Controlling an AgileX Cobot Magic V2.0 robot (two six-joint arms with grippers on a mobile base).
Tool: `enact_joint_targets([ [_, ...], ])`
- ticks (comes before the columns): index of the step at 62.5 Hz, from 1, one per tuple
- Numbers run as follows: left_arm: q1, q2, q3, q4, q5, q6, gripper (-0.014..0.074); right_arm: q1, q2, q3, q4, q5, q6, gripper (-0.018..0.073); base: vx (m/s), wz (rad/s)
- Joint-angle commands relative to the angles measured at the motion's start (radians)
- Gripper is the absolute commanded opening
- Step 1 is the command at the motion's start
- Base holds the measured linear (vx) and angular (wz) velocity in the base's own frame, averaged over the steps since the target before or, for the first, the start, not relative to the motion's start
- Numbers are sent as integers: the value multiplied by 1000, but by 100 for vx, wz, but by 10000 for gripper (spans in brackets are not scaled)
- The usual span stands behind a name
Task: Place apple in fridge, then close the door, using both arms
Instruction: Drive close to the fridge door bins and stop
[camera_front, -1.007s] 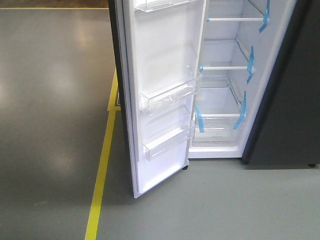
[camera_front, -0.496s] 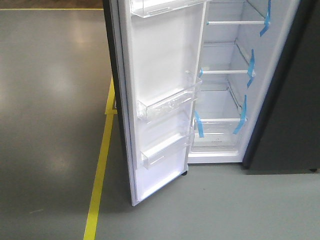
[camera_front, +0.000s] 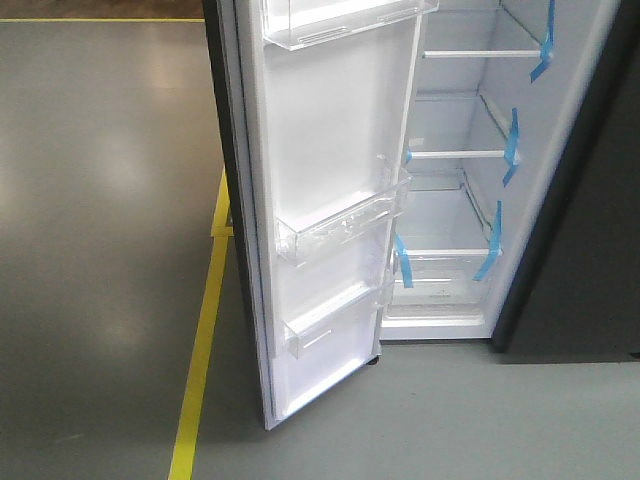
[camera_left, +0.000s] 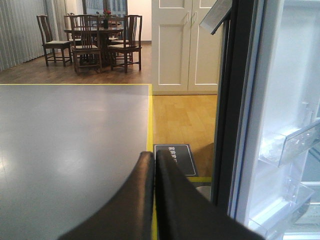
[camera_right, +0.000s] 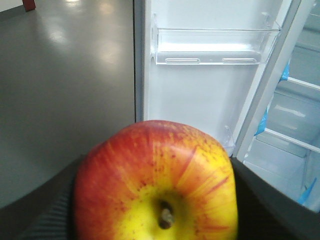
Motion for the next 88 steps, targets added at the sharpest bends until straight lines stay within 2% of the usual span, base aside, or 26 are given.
enact_joint_targets([
  [1, 2, -14, 28, -2, -69, -9, -6, -4, -10, -25, 41, -16, -5, -6, 11, 1],
  [88, 2, -14, 28, -2, -69, -9, -6, -4, -10, -25, 41, -16, -5, -6, 10, -1],
])
